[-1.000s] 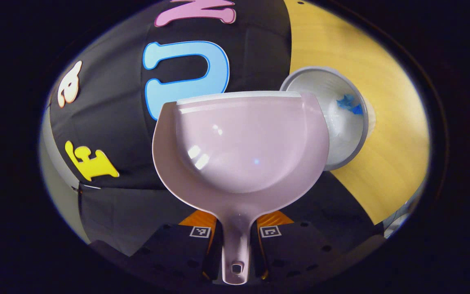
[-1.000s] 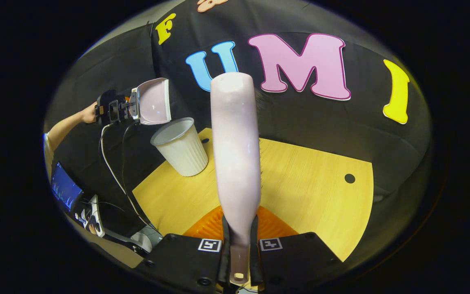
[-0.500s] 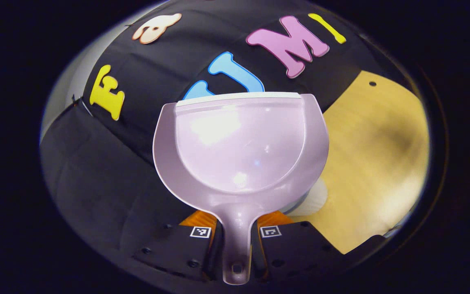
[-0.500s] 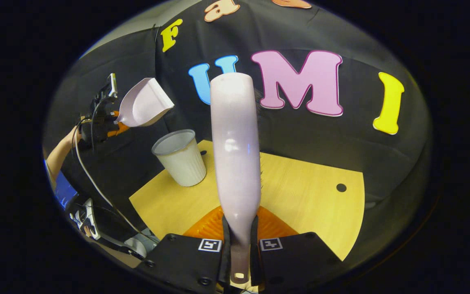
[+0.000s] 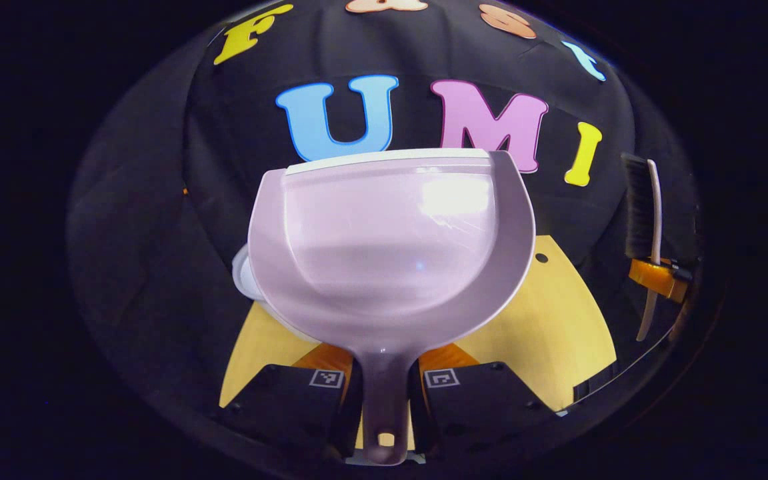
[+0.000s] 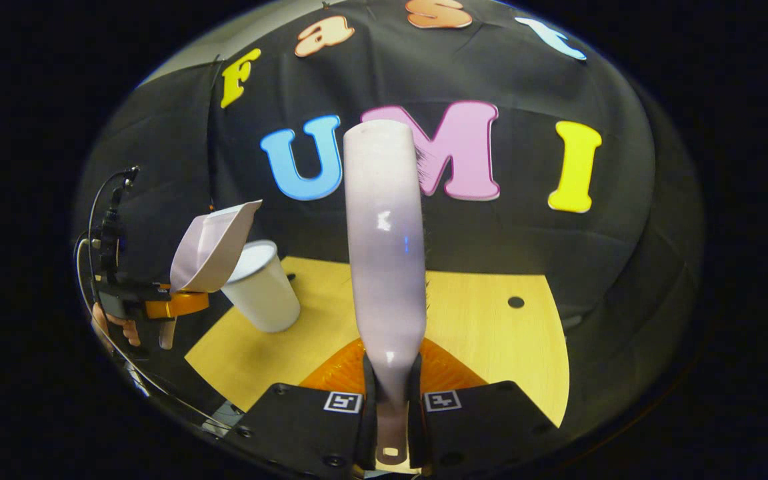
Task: Pick up the small broom and dustpan from the desktop, sweep the trash into the dustpan with the broom, and then empty the trash into the garbage bin.
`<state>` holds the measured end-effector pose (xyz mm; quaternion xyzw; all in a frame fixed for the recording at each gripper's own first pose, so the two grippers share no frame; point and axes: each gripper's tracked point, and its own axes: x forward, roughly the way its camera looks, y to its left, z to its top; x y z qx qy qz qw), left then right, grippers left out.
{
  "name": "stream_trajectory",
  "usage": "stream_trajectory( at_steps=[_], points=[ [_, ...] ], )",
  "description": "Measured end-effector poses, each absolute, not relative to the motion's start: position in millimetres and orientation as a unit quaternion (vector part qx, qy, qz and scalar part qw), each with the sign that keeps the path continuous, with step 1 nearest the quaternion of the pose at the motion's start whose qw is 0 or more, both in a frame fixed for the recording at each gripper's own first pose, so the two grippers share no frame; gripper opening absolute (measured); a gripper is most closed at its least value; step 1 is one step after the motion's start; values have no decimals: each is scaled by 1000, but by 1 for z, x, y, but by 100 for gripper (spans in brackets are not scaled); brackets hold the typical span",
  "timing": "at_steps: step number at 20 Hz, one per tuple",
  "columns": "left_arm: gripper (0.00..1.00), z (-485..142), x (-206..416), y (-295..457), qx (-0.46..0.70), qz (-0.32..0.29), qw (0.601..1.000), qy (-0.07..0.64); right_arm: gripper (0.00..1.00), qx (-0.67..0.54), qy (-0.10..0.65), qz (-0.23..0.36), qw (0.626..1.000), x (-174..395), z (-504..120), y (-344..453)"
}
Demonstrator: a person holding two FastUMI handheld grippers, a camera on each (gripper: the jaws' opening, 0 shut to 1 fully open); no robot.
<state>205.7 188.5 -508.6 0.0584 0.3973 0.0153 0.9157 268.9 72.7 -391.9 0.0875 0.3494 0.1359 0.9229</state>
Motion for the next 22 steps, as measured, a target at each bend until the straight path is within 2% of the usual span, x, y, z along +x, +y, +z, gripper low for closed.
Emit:
stream_trajectory(
  at_steps=[5,8,11,12,16,21,22],
  points=[
    [28,-628,185,173,85,2,846,527,19,131,496,138,847,227,-486,115],
    [29,-666,184,177,54,30,810,583,20,111,566,124,807,214,-545,126],
    [28,-710,172,185,71,58,778,622,20,125,632,111,757,206,-575,136],
    [30,-723,166,182,73,60,767,634,20,122,645,104,747,206,-575,133],
    [28,-758,147,176,56,53,737,671,20,99,689,90,712,208,-582,135],
    [30,-774,158,176,69,70,726,681,20,82,714,69,692,207,-591,133],
    [28,-774,156,175,67,68,725,682,20,85,719,70,686,205,-601,134]
  ],
)
